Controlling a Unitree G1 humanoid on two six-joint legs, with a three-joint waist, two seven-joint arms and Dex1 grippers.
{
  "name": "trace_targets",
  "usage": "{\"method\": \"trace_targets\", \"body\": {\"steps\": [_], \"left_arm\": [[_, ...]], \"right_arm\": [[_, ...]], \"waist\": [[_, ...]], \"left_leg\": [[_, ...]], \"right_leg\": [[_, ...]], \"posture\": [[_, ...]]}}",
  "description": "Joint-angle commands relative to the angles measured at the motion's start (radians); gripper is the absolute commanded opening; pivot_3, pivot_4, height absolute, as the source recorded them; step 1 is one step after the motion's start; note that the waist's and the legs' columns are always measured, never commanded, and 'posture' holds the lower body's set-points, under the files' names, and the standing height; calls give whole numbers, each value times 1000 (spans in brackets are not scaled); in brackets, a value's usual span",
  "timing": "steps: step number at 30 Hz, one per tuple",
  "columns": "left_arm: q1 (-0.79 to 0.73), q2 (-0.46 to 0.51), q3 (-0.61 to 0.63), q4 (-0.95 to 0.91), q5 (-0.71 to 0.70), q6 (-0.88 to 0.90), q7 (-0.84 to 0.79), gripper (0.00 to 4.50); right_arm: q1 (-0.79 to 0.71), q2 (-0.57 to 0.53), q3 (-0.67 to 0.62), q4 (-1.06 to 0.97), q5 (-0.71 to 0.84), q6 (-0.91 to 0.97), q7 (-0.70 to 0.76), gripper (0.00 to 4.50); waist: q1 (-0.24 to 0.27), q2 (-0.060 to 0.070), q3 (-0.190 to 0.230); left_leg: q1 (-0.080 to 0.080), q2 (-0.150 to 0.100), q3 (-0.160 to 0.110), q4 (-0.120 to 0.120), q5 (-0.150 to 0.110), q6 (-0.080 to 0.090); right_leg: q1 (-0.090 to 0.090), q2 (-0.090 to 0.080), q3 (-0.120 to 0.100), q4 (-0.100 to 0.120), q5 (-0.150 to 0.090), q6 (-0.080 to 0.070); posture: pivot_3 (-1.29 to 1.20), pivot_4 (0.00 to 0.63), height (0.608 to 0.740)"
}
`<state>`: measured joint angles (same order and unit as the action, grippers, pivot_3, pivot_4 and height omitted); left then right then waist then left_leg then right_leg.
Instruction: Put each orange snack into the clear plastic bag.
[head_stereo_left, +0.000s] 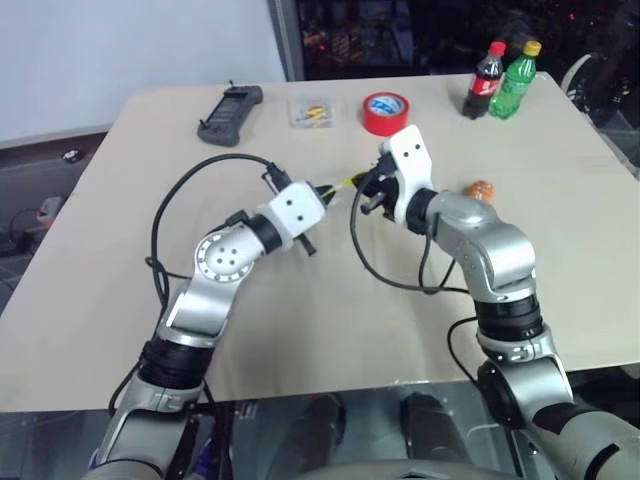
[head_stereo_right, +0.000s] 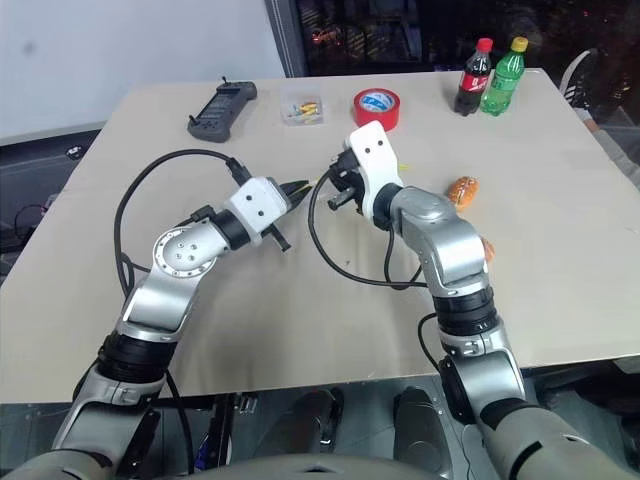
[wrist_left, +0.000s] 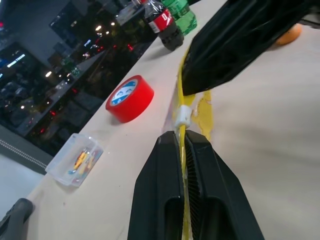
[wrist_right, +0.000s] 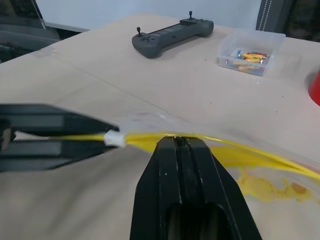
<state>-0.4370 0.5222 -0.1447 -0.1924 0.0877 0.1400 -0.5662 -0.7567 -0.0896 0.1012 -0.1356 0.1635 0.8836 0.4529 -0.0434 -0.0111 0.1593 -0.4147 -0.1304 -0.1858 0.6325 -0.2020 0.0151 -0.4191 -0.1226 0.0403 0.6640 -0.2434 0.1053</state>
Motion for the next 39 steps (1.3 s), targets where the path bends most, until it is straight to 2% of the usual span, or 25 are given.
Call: {"method": "trace_targets", "body": {"steps": [1,4,8,11,13,18,21,25,33,39], "left_arm": [[10,11,14,-61,3,-22,-5,0],[18,16,7,-68,-8,-51,-30,0],[37,29,-2,-69,-10,-95,-62,0],[41,39,5,-61,-1,-111,-67,0],[50,50,17,-58,0,-120,-67,0],[82,66,28,-58,-3,-144,-66,0],[98,71,34,-62,-13,-153,-73,0],[119,77,39,-59,-21,-185,-83,0],[128,95,51,-28,-44,-251,-113,0],[143,101,67,-10,-58,-255,-112,0]], "right_arm": [[-35,11,-8,-14,29,-27,-6,32],[-38,40,-22,36,38,-32,-32,32],[-37,147,-117,169,58,-39,-163,32],[-30,172,-156,228,51,-55,-227,32],[4,116,-88,212,-10,-99,-219,32],[104,-54,144,122,-134,-266,-92,32],[140,-98,205,108,-170,-371,-56,32],[138,-169,312,167,-295,-593,-27,32],[96,-225,379,331,-459,-867,-35,32],[37,-243,353,465,-610,-904,-183,32]], "waist": [[0,0,0],[0,0,0],[-1,0,0],[0,1,0],[3,1,0],[0,1,0],[-10,1,0],[-16,1,0],[-6,1,0],[2,1,0]], "left_leg": [[0,0,0,0,0,0],[0,0,0,0,0,0],[1,1,1,-1,0,0],[1,1,1,-1,0,0],[1,1,1,-1,0,0],[0,0,2,-1,0,0],[1,1,2,-1,0,0],[1,2,2,-1,0,0],[1,2,2,0,0,0],[1,2,2,0,0,-1]], "right_leg": [[0,0,0,0,0,0],[0,0,0,0,0,0],[0,1,1,0,0,0],[0,1,1,0,1,-1],[0,1,1,0,1,-1],[0,0,1,-1,1,-1],[0,1,1,-1,1,-1],[0,3,1,0,1,-1],[0,2,1,-1,2,0],[0,2,2,-1,2,-1]], "posture": [[0,150,740],[0,150,740],[0,150,740],[0,150,740],[0,150,740],[0,150,740],[0,150,740],[0,150,740],[0,150,740],[0,150,740]]}}
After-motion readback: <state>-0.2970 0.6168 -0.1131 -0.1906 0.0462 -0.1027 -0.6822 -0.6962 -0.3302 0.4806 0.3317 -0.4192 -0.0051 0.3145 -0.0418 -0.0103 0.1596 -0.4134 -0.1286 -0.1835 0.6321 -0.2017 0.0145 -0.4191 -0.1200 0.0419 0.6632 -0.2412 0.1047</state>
